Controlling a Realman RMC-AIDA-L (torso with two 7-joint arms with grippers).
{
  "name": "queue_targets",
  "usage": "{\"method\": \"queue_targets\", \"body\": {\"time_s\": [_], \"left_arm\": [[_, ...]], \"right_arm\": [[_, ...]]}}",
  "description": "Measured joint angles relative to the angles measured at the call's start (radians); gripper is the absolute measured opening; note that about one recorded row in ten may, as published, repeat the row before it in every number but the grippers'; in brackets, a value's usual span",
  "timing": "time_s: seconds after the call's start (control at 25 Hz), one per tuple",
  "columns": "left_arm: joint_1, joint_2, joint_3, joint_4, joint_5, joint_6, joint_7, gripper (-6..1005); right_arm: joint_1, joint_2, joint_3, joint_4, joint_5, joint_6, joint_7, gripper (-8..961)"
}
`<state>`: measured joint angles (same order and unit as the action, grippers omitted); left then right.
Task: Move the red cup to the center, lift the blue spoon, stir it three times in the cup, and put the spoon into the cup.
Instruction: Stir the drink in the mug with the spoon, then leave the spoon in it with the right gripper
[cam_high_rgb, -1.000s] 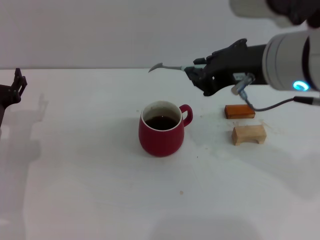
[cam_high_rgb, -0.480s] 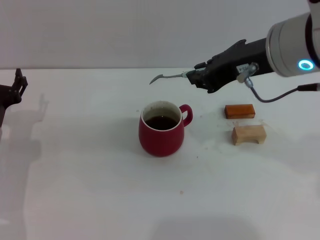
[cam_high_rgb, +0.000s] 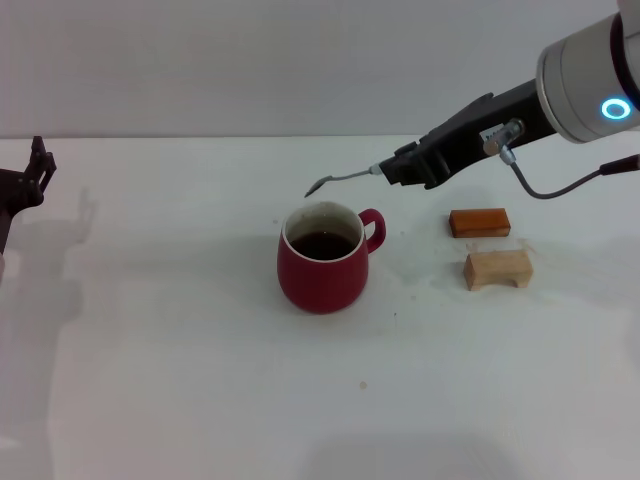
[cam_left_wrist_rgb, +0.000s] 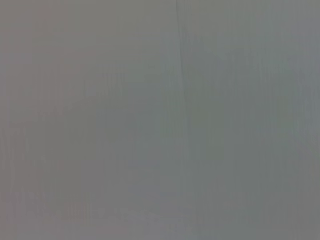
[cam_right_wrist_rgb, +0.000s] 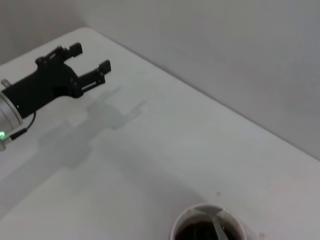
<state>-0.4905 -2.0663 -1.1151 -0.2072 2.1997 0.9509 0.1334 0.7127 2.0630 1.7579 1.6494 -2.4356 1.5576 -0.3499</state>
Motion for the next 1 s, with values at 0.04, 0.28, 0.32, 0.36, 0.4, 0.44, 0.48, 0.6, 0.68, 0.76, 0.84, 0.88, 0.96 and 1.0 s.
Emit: {"method": "queue_targets", "body": {"time_s": [0.04, 0.28, 0.32, 0.36, 0.4, 0.44, 0.48, 0.6, 0.68, 0.76, 0.84, 0.88, 0.96, 1.0], "left_arm": [[0.0, 0.0, 0.0, 0.0, 0.0, 0.0, 0.0, 854], [-0.001, 0.0, 0.0, 0.0, 0.0, 0.0, 0.0, 854], [-0.001, 0.0, 0.0, 0.0, 0.0, 0.0, 0.0, 854], [-0.001, 0.0, 0.0, 0.0, 0.0, 0.0, 0.0, 854], [-0.001, 0.0, 0.0, 0.0, 0.0, 0.0, 0.0, 855], [-0.001, 0.0, 0.0, 0.0, 0.0, 0.0, 0.0, 855], [-0.001, 0.0, 0.0, 0.0, 0.0, 0.0, 0.0, 855], [-0.003, 0.0, 0.0, 0.0, 0.0, 0.001, 0.0, 855], [-0.003, 0.0, 0.0, 0.0, 0.0, 0.001, 0.0, 855], [-0.006, 0.0, 0.0, 0.0, 0.0, 0.002, -0.002, 855], [-0.007, 0.0, 0.0, 0.0, 0.0, 0.003, -0.004, 855], [-0.007, 0.0, -0.001, 0.0, 0.0, 0.005, -0.013, 855], [-0.007, 0.0, -0.001, 0.0, 0.0, 0.005, -0.018, 855], [-0.007, 0.0, -0.001, 0.0, 0.0, 0.005, -0.018, 855]], "right_arm": [[0.006, -0.001, 0.006, -0.011, 0.0, 0.006, -0.006, 245], [0.047, -0.009, 0.036, -0.101, 0.001, 0.022, -0.038, 247], [0.056, -0.01, 0.044, -0.121, 0.001, 0.025, -0.045, 247], [0.064, -0.01, 0.05, -0.138, 0.001, 0.027, -0.051, 248], [0.074, -0.012, 0.056, -0.158, 0.001, 0.027, -0.059, 248], [0.084, -0.014, 0.062, -0.18, 0.001, 0.027, -0.065, 249], [0.092, -0.016, 0.065, -0.198, 0.001, 0.027, -0.07, 249], [0.118, -0.02, 0.073, -0.258, 0.001, 0.024, -0.091, 250], [0.136, -0.022, 0.078, -0.301, 0.001, 0.019, -0.105, 251], [0.157, -0.023, 0.084, -0.351, 0.001, 0.011, -0.121, 252], [0.176, -0.024, 0.086, -0.396, 0.001, -0.005, -0.136, 253], [0.185, -0.025, 0.086, -0.417, 0.001, -0.013, -0.142, 253], [0.219, -0.029, 0.086, -0.487, -0.002, -0.039, -0.162, 254], [0.219, -0.029, 0.086, -0.487, -0.002, -0.039, -0.162, 254]]}}
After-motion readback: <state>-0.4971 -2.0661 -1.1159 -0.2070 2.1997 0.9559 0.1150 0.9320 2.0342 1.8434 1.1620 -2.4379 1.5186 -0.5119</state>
